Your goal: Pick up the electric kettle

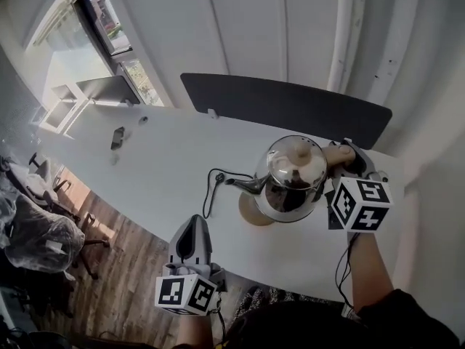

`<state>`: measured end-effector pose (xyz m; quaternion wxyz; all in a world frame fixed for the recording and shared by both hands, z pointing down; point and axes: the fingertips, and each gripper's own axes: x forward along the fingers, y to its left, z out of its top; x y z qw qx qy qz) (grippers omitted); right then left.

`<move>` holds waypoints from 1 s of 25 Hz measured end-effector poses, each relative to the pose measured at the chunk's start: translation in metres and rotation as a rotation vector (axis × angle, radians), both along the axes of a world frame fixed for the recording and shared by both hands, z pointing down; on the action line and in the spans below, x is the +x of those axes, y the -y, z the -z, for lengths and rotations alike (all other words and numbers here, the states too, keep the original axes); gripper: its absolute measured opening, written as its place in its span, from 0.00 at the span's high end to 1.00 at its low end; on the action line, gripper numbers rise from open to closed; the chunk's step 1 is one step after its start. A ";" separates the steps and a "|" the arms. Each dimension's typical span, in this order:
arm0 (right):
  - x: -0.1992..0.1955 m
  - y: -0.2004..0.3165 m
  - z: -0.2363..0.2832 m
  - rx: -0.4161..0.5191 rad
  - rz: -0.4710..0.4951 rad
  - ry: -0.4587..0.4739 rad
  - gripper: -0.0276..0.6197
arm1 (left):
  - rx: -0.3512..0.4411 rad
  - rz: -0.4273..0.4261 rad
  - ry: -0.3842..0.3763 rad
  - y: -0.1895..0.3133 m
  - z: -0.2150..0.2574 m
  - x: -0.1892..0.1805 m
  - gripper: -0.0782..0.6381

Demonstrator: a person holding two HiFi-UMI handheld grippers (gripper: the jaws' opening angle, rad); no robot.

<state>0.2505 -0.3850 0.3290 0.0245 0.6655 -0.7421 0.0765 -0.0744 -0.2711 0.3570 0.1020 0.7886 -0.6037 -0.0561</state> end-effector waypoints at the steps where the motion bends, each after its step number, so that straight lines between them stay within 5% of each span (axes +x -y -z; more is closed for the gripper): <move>1: 0.002 -0.008 0.001 -0.005 -0.018 -0.003 0.79 | -0.001 -0.018 -0.002 0.000 0.000 -0.001 0.89; 14: 0.003 -0.137 -0.010 -0.049 -0.298 0.042 0.79 | 0.006 -0.246 0.038 -0.022 0.002 -0.037 0.89; 25: 0.006 -0.200 -0.005 -0.053 -0.344 0.013 0.79 | 0.032 -0.279 0.029 -0.047 0.009 -0.032 0.89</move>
